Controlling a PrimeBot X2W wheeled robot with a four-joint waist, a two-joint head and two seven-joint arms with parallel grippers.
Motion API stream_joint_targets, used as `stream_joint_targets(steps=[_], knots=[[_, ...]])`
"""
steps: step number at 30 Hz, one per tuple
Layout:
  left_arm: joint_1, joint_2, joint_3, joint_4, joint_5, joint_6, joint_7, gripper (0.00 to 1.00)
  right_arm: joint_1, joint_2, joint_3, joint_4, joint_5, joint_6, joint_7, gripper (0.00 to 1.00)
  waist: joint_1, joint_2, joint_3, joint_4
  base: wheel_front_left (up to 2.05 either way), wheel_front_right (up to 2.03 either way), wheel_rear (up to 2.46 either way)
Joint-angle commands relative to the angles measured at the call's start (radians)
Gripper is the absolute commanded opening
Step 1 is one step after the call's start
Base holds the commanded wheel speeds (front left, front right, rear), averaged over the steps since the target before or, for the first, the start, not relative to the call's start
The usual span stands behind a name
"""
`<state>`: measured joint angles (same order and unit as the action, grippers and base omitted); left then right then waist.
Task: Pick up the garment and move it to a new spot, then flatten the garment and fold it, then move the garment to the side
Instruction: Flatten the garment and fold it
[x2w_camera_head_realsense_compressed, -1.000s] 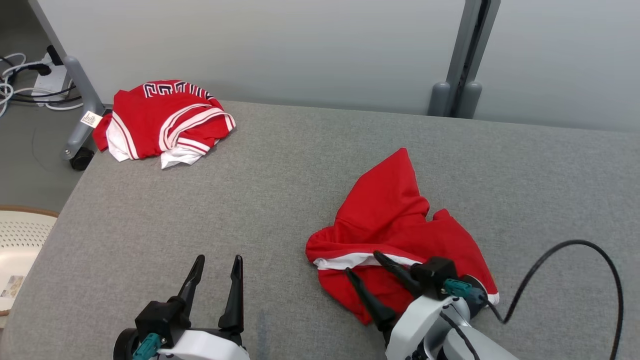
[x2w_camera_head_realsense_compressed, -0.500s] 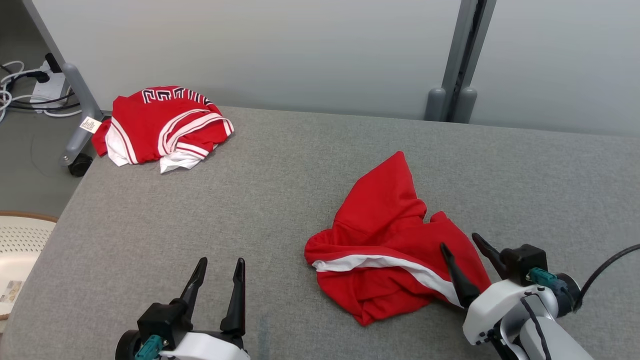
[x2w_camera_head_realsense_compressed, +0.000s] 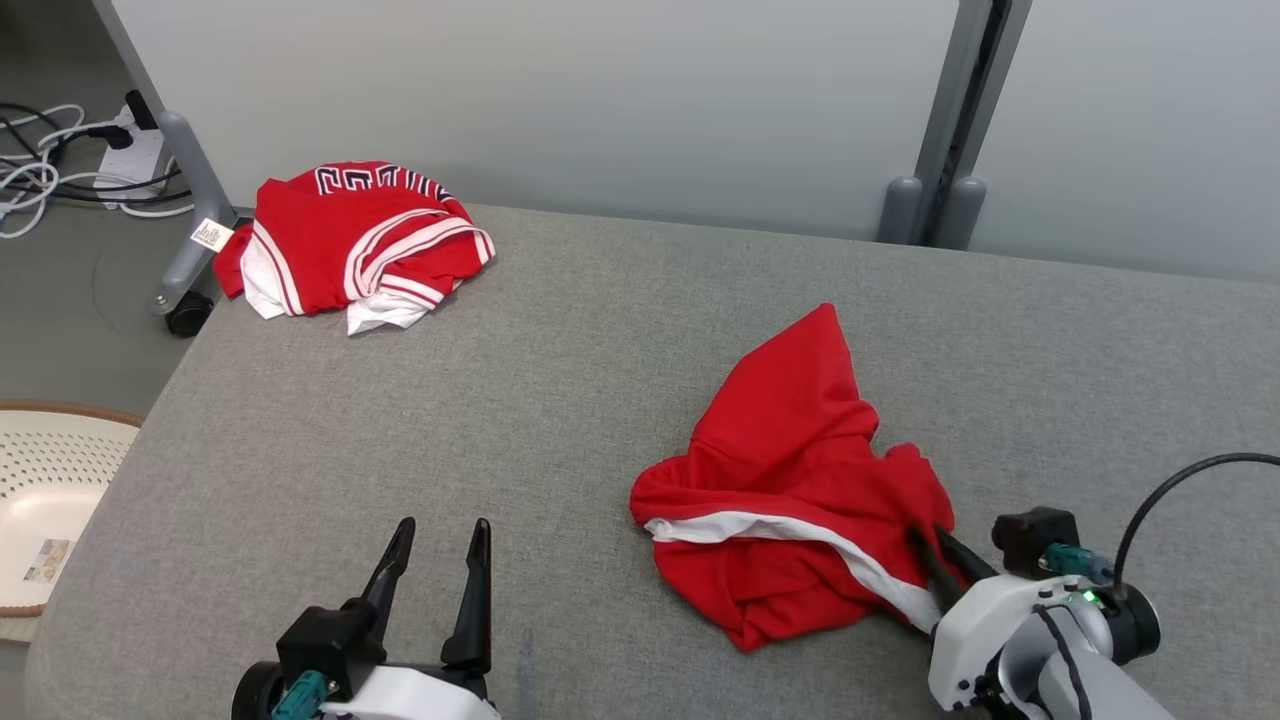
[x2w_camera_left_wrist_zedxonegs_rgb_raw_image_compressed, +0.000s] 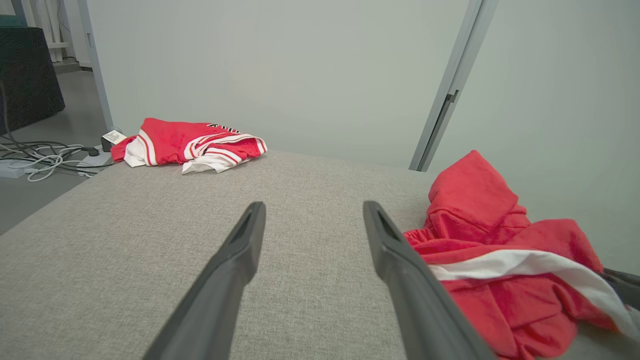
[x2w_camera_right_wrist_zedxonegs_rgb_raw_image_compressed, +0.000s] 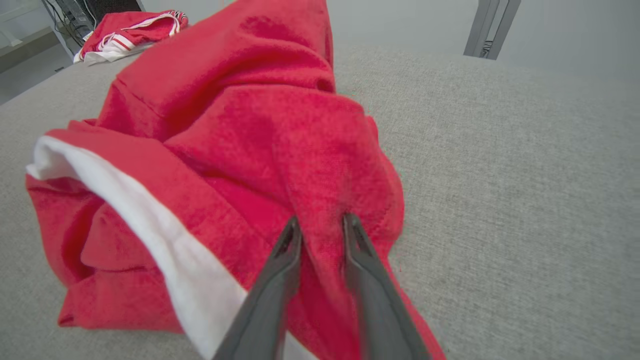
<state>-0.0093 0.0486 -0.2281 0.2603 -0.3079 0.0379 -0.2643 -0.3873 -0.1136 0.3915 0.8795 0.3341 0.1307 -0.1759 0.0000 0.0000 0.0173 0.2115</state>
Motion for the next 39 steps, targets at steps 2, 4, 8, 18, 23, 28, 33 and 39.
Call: stream_joint_targets(steps=[2,4,8,18,23,28,33,39], knots=[[-0.009,0.003,0.001,0.002,0.008,-0.001,0.000,1.00,-0.021,-0.012,-0.015,0.012,0.018,0.000,-0.025,0.00,0.0000,0.0000,-0.003,0.003,0.00,0.00,0.00],[-0.004,0.003,0.003,0.002,0.010,-0.001,0.000,1.00,-0.028,-0.023,-0.030,0.019,0.025,0.000,-0.041,0.00,0.0000,0.0000,-0.006,0.003,0.00,0.00,0.00],[0.008,0.004,0.005,0.002,0.009,0.001,0.000,1.00,-0.043,-0.057,-0.073,0.029,0.038,0.000,-0.061,0.00,0.0000,0.0000,-0.013,-0.002,0.00,0.00,0.00],[0.014,0.004,-0.011,0.005,0.006,-0.005,0.000,1.00,-0.071,-0.128,-0.129,0.128,-0.005,0.000,-0.067,0.00,0.0000,0.0000,-0.012,-0.009,0.00,0.00,0.00],[0.014,0.003,-0.012,0.010,0.011,-0.009,0.000,1.00,-0.085,-0.133,-0.163,0.168,-0.023,0.000,-0.076,0.00,0.0000,0.0000,-0.010,-0.015,0.00,0.00,0.00],[0.011,0.003,-0.019,0.014,0.010,-0.009,0.000,1.00,-0.100,-0.127,-0.193,0.191,-0.068,0.000,-0.085,0.37,0.0000,0.0000,-0.011,-0.025,0.00,0.00,0.00],[0.015,0.004,-0.019,0.013,0.006,-0.004,0.000,1.00,-0.088,-0.105,-0.229,0.161,-0.100,0.000,-0.091,1.00,0.0000,0.0000,-0.014,-0.043,0.00,0.00,0.00],[0.017,0.003,-0.023,0.007,0.000,-0.003,0.000,1.00,-0.009,-0.065,-0.286,0.021,-0.136,0.000,-0.090,1.00,0.0000,0.0000,-0.021,-0.074,0.00,0.00,0.00]])
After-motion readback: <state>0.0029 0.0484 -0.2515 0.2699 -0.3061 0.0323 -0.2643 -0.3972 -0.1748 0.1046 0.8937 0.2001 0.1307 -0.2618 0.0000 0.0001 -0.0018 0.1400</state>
